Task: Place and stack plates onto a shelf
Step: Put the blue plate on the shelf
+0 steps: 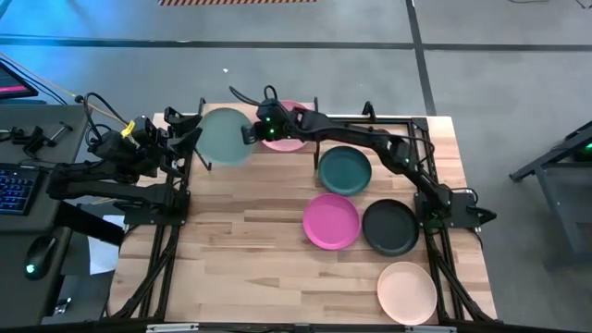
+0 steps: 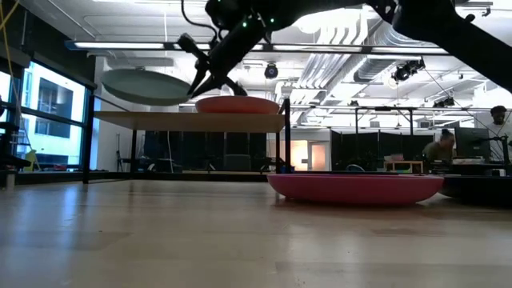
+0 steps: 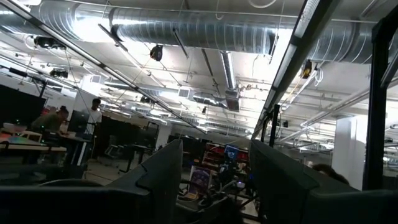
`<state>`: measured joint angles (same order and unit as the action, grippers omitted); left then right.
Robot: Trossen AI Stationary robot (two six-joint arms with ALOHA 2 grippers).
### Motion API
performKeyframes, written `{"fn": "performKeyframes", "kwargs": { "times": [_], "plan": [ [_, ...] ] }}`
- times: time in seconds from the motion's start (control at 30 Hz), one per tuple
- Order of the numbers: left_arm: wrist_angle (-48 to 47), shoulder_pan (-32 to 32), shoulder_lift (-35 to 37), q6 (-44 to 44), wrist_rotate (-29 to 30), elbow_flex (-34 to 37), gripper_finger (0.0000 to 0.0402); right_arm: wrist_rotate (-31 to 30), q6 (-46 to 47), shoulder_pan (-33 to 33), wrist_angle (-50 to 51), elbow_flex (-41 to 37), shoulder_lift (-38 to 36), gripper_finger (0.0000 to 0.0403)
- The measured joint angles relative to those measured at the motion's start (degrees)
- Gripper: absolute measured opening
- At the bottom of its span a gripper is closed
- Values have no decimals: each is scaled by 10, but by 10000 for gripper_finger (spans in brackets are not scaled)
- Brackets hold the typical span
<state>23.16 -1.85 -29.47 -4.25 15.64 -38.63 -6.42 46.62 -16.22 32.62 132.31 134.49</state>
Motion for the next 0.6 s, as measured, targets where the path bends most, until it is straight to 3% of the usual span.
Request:
{"fn": "performKeyframes", "kwargs": {
  "times": [0.43, 0.6],
  "plan": [
    [-7, 0, 0, 0, 0, 0, 174, -1, 74, -16, -8, 0, 3, 3],
    [-13, 0, 0, -1, 0, 1, 174, -1, 60, -16, -8, 0, 3, 43]
  ]
}}
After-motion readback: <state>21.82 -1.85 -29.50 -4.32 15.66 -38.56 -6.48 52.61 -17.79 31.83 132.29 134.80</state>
